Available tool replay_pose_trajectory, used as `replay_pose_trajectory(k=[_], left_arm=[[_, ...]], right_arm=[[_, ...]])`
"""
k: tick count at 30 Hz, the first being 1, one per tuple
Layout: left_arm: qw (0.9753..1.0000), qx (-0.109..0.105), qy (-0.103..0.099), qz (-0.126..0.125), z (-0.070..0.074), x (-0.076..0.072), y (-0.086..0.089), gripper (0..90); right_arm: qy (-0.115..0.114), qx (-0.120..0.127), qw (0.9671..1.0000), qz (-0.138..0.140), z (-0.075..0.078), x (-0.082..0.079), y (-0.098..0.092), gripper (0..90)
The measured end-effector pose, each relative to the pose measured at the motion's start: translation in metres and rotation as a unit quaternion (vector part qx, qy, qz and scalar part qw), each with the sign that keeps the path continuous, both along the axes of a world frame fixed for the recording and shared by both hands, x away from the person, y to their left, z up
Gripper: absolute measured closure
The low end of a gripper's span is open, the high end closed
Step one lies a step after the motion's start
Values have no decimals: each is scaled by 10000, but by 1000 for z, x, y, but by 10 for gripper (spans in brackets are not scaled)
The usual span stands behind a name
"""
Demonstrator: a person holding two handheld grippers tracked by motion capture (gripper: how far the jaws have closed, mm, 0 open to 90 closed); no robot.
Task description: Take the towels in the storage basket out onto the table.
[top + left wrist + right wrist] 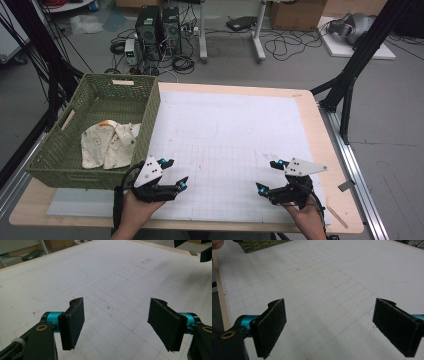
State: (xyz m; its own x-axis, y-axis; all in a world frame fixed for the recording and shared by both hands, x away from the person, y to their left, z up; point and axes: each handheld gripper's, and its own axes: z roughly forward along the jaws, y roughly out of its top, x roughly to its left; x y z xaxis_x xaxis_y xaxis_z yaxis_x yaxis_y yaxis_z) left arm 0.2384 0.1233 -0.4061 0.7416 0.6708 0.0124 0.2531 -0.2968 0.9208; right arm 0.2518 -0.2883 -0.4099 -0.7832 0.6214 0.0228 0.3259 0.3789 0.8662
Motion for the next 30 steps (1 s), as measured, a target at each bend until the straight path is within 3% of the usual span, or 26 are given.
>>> replay_pose_trajectory(k=[16, 24, 30], left_arm=[[9998, 167, -54, -36, 0, -3, -2, 299], [10000, 63, -27, -42, 1, -2, -2, 302], [9999, 101, 8, -89, 1, -1, -2, 303]], right_arm=[[7, 30, 10000, 8, 0, 0, -2, 109], [25, 6, 10000, 31, -1, 1, -2, 109], [40, 44, 10000, 37, -1, 1, -2, 109]])
